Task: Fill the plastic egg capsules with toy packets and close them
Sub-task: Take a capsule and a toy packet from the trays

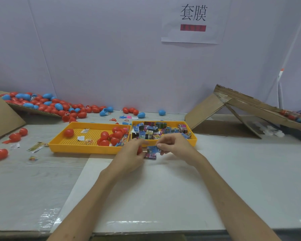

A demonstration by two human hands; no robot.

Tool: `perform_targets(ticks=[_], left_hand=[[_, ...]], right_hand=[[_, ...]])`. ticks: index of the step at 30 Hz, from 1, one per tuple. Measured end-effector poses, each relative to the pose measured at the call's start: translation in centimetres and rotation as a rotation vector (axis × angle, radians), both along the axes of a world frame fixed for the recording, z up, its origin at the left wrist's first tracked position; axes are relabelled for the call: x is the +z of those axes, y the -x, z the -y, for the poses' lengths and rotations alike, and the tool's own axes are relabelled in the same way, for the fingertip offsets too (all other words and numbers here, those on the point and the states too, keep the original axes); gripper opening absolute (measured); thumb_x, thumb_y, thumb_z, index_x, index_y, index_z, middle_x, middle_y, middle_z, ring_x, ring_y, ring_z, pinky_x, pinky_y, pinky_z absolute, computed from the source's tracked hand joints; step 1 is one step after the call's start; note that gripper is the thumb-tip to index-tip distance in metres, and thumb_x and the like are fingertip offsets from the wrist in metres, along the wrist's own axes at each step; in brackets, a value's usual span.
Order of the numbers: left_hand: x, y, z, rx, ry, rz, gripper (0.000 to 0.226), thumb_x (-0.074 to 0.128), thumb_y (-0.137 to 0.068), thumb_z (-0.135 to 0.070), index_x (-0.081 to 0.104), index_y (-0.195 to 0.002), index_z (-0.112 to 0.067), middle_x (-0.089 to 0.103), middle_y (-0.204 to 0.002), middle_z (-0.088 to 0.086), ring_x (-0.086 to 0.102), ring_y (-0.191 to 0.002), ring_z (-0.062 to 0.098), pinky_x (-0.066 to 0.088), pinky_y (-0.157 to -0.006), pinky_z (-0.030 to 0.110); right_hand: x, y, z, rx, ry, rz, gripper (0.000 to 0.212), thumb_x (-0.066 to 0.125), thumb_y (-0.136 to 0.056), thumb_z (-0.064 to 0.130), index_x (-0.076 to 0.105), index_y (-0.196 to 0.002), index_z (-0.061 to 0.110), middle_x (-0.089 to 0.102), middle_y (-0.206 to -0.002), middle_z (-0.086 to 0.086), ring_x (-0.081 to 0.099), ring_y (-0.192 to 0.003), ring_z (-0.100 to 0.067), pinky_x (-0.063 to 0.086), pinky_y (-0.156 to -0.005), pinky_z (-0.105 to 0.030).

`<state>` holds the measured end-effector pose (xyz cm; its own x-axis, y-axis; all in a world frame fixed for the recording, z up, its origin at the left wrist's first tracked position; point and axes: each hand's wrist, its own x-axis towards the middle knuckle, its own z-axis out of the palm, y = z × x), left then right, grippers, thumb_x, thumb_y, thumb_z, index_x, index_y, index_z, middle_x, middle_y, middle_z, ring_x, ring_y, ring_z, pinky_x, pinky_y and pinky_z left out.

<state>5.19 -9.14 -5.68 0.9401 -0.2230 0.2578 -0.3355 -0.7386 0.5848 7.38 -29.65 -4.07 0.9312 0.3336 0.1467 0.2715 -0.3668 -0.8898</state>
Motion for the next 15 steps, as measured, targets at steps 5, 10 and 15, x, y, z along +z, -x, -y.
perform_targets(ticks=[5,10,15], left_hand=[[0.76,-0.24,0.36,0.017,0.414,-0.143,0.021,0.056,-0.103,-0.036,0.072,-0.097,-0.024,0.065,-0.076,-0.006,0.055,-0.063,0.008,0.038,-0.048,0.01],[0.64,0.06,0.26,-0.013,0.454,-0.212,0.022,0.067,-0.096,-0.039,0.076,-0.083,-0.023,0.063,-0.058,-0.011,0.054,-0.051,0.0,0.035,-0.044,0.009],[0.75,0.17,0.35,-0.015,0.424,-0.192,0.019,0.071,-0.093,-0.017,0.076,-0.08,-0.03,0.068,-0.062,-0.023,0.057,-0.055,-0.011,0.038,-0.047,0.005]], right_hand=[[-0.06,-0.04,-0.48,0.008,-0.088,-0.012,0.007,0.072,-0.091,0.009,0.077,-0.097,0.009,0.074,-0.081,-0.004,0.069,-0.075,-0.017,0.058,-0.084,-0.04],[-0.03,0.12,-0.5,0.025,-0.085,0.029,0.011,0.072,-0.091,0.007,0.078,-0.093,0.016,0.075,-0.089,-0.011,0.069,-0.079,-0.017,0.058,-0.081,-0.038],[0.06,0.05,-0.58,0.007,-0.158,0.021,0.013,0.073,-0.089,0.006,0.078,-0.092,0.017,0.076,-0.089,-0.005,0.07,-0.081,-0.015,0.058,-0.076,-0.029]])
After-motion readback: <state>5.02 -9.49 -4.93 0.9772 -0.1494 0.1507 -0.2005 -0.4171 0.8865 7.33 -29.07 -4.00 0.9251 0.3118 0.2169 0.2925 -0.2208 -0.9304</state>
